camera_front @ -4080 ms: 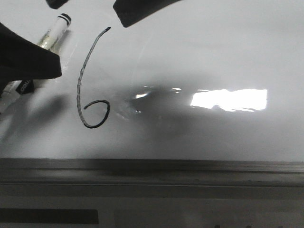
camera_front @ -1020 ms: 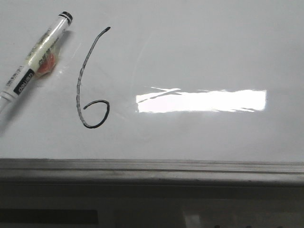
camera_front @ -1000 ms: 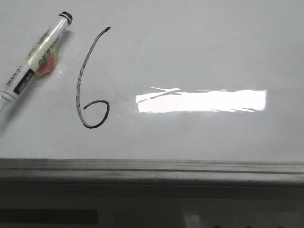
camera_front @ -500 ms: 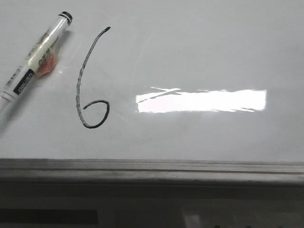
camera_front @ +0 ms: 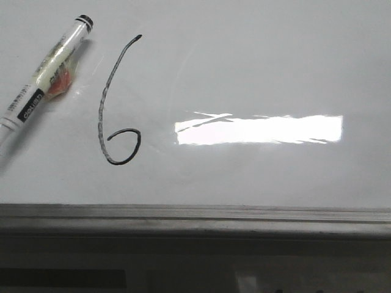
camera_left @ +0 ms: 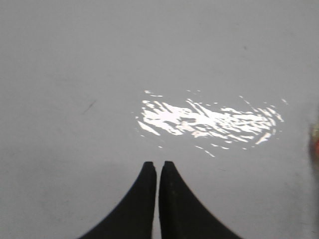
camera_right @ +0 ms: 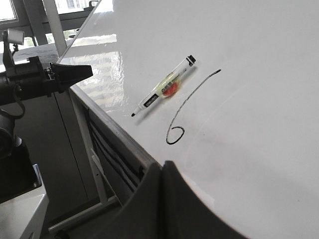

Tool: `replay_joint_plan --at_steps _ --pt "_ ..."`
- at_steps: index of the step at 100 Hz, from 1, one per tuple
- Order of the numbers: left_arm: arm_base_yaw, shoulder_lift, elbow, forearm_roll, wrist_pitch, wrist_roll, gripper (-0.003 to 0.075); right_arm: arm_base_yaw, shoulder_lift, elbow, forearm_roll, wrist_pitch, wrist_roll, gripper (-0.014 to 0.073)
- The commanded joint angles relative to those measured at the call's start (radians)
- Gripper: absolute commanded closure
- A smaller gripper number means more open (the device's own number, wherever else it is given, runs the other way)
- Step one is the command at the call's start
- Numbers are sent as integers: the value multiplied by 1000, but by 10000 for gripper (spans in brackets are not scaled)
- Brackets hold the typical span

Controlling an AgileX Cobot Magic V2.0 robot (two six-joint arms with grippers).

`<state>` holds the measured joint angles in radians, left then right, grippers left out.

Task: Write number 6 on whiteboard

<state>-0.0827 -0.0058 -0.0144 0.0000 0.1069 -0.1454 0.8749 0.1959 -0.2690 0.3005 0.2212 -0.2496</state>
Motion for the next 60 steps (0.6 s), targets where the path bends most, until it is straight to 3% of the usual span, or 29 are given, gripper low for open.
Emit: replay_joint_plan --at_steps 1,6,34,60 --pt "38 -27 19 -13 -139 15 741 2 7 -26 -3 -81 -14 657" --pt "48 -27 42 -13 -137 15 741 2 7 -26 -3 -81 -14 657" --pt "53 -27 38 -25 181 15 741 2 7 -26 -3 -83 -14 657" --pt "53 -27 38 -25 180 15 741 2 7 -26 -3 -83 -14 657"
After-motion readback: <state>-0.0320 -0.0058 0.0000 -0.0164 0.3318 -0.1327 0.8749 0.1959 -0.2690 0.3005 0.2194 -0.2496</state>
